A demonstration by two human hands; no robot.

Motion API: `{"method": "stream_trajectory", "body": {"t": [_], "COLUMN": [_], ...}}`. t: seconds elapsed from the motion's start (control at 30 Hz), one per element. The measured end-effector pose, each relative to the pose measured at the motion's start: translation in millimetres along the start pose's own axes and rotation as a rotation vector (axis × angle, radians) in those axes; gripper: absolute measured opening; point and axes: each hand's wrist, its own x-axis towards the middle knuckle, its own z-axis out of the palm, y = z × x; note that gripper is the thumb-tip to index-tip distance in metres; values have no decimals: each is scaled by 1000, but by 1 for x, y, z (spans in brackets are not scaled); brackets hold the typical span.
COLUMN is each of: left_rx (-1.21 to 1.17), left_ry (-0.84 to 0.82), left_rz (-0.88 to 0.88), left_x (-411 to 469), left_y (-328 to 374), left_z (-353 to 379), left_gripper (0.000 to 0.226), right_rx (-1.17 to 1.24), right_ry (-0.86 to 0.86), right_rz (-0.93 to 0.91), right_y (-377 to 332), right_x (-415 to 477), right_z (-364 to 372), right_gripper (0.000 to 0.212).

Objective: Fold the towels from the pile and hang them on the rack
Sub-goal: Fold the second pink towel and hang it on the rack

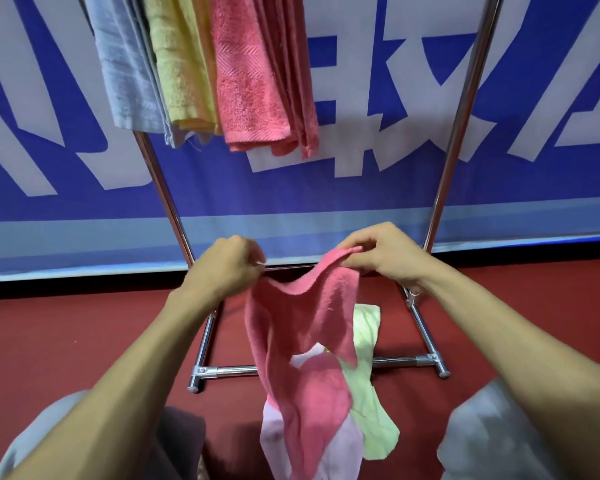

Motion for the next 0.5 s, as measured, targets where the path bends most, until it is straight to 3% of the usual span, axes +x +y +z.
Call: {"method": "stream_trajectory", "body": {"t": [0.13,0.23,0.5], "left_rx": [-592,-872,-819], "left_ry": [-193,-230,-116], "left_rz": [124,89,116], "left_x": [-6,-8,-8], "left_y": [34,52,72], "left_z": [10,18,34], "left_gripper": [40,35,15], "right_rx": [165,219,202], "right_ry": [41,67,73], "right_rz": [59,98,14], "right_y": [-8,-10,-12], "right_x": [1,1,-10], "right_z": [7,5,-10], "right_gripper": [20,25,17]}}
